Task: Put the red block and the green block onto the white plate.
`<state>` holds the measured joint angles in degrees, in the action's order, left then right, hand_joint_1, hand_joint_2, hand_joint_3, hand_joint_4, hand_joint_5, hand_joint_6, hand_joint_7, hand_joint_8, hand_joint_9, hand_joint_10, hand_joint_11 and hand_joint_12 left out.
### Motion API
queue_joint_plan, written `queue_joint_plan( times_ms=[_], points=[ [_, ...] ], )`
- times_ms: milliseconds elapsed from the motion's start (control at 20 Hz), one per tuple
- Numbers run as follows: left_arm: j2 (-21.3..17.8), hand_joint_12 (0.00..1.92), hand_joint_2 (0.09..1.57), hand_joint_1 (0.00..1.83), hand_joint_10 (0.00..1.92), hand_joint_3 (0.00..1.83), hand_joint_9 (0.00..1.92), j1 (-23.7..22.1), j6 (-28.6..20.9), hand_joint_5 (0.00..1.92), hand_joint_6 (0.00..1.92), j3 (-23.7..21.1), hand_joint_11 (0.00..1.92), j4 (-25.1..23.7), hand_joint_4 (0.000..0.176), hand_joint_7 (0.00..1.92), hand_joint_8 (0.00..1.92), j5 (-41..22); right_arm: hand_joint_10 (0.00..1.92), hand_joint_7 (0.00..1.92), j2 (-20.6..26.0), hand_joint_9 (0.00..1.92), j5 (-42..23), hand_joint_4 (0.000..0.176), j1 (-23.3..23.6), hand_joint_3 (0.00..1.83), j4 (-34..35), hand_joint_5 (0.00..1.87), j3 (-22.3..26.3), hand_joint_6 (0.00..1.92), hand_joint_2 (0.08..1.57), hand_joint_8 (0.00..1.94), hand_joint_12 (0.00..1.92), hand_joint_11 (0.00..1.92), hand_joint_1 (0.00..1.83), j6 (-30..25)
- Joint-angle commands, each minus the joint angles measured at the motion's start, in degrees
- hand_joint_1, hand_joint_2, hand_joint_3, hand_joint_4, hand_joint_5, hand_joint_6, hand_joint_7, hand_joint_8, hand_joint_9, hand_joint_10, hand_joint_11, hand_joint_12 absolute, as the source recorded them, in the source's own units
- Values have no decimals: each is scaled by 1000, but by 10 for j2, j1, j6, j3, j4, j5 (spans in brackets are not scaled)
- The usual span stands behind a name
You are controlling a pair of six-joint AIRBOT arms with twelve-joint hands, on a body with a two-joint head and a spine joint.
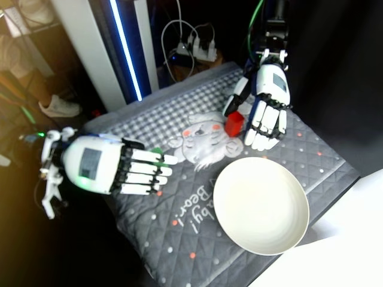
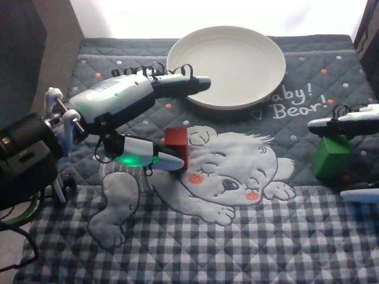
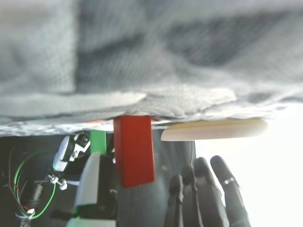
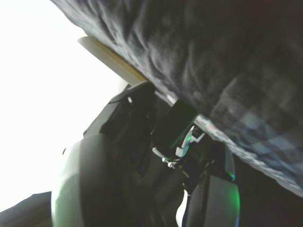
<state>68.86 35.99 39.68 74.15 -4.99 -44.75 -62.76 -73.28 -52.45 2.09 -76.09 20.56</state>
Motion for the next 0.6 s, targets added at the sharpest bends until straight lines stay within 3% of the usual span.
queue_joint_plan(
  times_ms=[0,50,150,250,350,450,550],
  points=[
    [11,718,868,1283,8,0,524,5,2,523,9,1,212,7,0,514,6,-32,2,741,0,772,-61,0,4,13,15,704,-5,14,923,1,877,494,1085,-2],
    [12,690,857,1301,10,0,569,5,2,554,2,1,251,7,0,572,5,-32,7,739,-1,784,-61,0,4,15,17,707,-6,13,935,0,879,498,1083,-2],
    [14,842,847,1271,3,0,584,6,2,608,0,2,171,8,0,618,1,-31,25,762,-8,849,-59,0,5,1,24,741,-11,10,957,6,892,578,1132,-2],
    [17,939,847,1280,1,0,552,8,2,647,0,4,51,10,0,643,0,-30,8,749,-16,831,-59,0,8,0,32,753,-16,1,998,0,1060,500,1069,-2],
    [18,924,875,1285,18,0,668,11,1,684,1,5,185,16,0,718,4,-31,26,829,-25,906,-56,0,21,0,33,794,-20,2,992,7,997,610,1049,-2],
    [17,818,906,1307,19,0,777,17,-3,801,3,5,314,21,0,843,7,-33,47,907,-35,976,-49,0,34,0,28,815,-25,0,979,10,1059,616,1093,-2],
    [19,693,946,1370,16,0,897,20,-3,927,5,7,454,24,0,967,6,-32,50,980,-44,1035,-44,0,43,0,25,914,-30,5,969,12,968,686,1104,-2]
  ],
)
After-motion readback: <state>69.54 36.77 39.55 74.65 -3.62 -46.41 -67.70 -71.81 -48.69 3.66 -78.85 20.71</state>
